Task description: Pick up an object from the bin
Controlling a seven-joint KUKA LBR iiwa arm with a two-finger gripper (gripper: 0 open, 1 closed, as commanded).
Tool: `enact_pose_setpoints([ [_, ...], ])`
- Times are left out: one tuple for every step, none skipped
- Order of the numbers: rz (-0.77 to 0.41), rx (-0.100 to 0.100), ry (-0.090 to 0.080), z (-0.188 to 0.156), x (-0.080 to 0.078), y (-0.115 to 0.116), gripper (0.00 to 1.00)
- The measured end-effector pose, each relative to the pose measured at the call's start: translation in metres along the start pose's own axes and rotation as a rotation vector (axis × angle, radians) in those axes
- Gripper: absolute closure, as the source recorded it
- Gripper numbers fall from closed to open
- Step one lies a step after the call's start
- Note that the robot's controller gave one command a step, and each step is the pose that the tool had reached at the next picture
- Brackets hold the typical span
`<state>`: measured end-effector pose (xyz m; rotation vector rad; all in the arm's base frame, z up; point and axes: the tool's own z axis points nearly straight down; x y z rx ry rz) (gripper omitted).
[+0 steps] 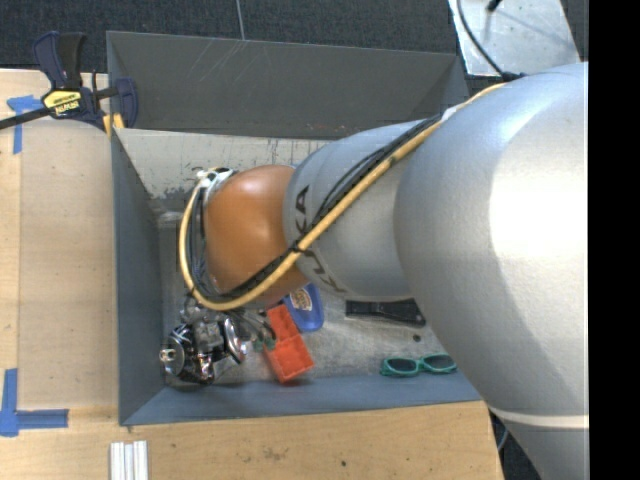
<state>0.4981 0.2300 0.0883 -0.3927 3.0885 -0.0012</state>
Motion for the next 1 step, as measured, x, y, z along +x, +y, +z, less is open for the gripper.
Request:
enact_pose_setpoints([
  [0.000,-0.002,0.005,-0.0135,-0.0010,0.0002,1.00],
])
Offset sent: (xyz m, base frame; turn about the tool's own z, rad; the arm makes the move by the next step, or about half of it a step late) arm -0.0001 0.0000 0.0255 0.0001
